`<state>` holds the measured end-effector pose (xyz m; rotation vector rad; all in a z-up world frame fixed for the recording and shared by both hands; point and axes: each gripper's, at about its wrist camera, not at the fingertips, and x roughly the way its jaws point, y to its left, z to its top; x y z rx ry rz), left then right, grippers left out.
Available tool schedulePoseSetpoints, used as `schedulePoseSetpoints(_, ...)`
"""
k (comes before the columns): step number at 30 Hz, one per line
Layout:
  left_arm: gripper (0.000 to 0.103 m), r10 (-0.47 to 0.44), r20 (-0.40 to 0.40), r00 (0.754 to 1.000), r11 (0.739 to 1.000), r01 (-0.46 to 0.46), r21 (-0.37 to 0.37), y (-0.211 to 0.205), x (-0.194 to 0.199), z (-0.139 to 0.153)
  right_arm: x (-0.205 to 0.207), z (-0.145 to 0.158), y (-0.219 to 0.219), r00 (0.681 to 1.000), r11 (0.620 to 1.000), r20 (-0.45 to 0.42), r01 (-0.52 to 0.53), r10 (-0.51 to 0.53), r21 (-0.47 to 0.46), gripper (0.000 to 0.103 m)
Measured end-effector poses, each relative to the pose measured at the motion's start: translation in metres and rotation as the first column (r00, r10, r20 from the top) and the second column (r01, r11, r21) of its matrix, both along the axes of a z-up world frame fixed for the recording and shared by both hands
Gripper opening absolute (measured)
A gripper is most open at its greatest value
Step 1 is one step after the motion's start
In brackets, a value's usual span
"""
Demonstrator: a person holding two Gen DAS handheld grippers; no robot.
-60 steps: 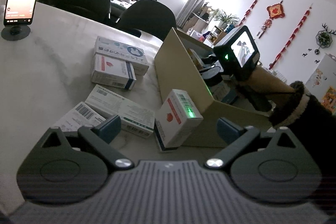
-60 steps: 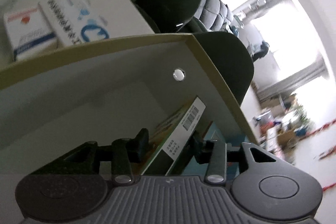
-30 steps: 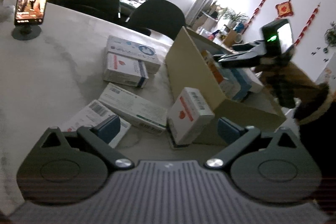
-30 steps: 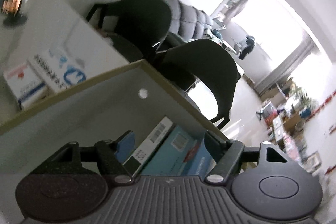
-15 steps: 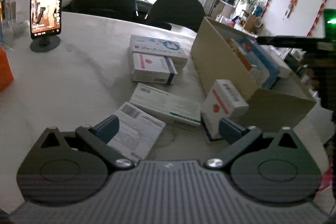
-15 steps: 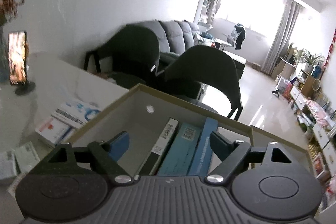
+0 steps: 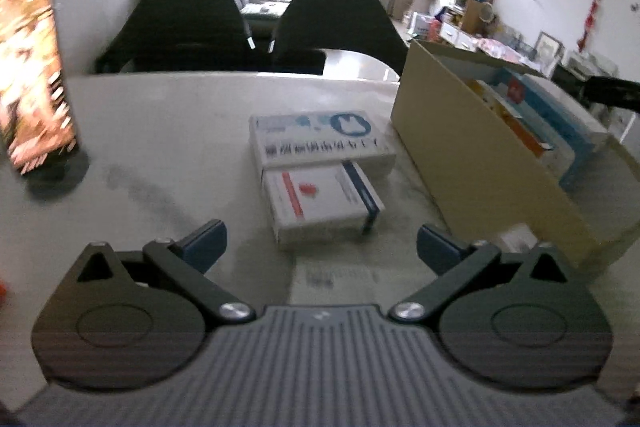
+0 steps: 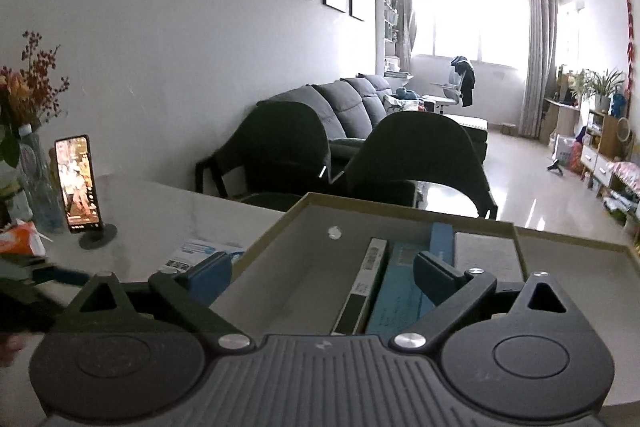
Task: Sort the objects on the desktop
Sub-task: 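Move the left gripper toward the white-and-blue capsule box, then close the left gripper on the white-and-blue capsule box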
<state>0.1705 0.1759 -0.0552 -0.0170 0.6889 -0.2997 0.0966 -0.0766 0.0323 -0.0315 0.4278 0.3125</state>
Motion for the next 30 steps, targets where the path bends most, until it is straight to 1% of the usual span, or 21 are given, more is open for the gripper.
schedulePoseSetpoints(4, 0.103, -0.033, 0.018, 0.999, 0.999, 0.032, 0.037, -0.006, 0.025, -0.005, 0.0, -0.002, -0.001, 1.0, 1.0, 0.007, -0.003, 0.003, 0.007, 0.099)
schedulePoseSetpoints(7, 0.103, -0.111, 0.04, 0.993, 0.991, 0.107, 0.078, -0.014, 0.04, -0.01, 0.002, -0.003, -0.001, 1.0, 1.0, 0.016, 0.001, -0.001, 0.005, 0.1)
schedulePoseSetpoints(8, 0.103, -0.139, 0.042, 0.989, 0.986, 0.134, 0.103, -0.018, 0.045, -0.012, 0.002, -0.003, -0.002, 1.0, 1.0, 0.02, 0.002, -0.002, 0.01, 0.1)
schedulePoseSetpoints(12, 0.103, -0.215, 0.05, 0.975, 0.956, 0.199, 0.217, -0.029, 0.061, -0.016, 0.002, -0.004, -0.005, 0.999, 0.999, 0.032, 0.007, -0.009, 0.054, 0.1)
schedulePoseSetpoints(14, 0.103, -0.253, 0.061, 0.965, 0.939, 0.23, 0.255, -0.033, 0.068, -0.016, 0.001, -0.004, -0.006, 0.999, 0.997, 0.037, 0.004, -0.007, 0.079, 0.1)
schedulePoseSetpoints(18, 0.103, -0.328, 0.049, 0.943, 0.907, 0.3, 0.294, -0.042, 0.081, -0.015, 0.0, -0.004, -0.01, 0.999, 0.992, 0.044, -0.004, -0.001, 0.124, 0.1)
schedulePoseSetpoints(21, 0.103, -0.382, 0.012, 0.924, 0.886, 0.363, 0.288, -0.049, 0.091, -0.017, 0.001, -0.003, -0.014, 0.999, 0.987, 0.045, -0.002, -0.005, 0.158, 0.1)
schedulePoseSetpoints(24, 0.103, -0.403, -0.025, 0.915, 0.864, 0.389, 0.318, -0.057, 0.105, -0.024, 0.002, -0.002, -0.02, 0.999, 0.981, 0.045, 0.002, -0.011, 0.193, 0.101)
schedulePoseSetpoints(26, 0.103, -0.427, -0.021, 0.904, 0.842, 0.406, 0.356, -0.063, 0.107, -0.028, 0.003, -0.002, -0.023, 0.999, 0.978, 0.046, 0.008, -0.018, 0.208, 0.101)
schedulePoseSetpoints(29, 0.103, -0.445, -0.029, 0.895, 0.819, 0.42, 0.392, -0.069, 0.111, -0.028, 0.003, -0.003, -0.028, 0.998, 0.971, 0.05, 0.02, -0.033, 0.239, 0.101)
schedulePoseSetpoints(30, 0.103, -0.448, -0.033, 0.893, 0.815, 0.424, 0.396, -0.07, 0.112, -0.028, 0.003, -0.004, -0.029, 0.998, 0.968, 0.048, 0.022, -0.036, 0.251, 0.101)
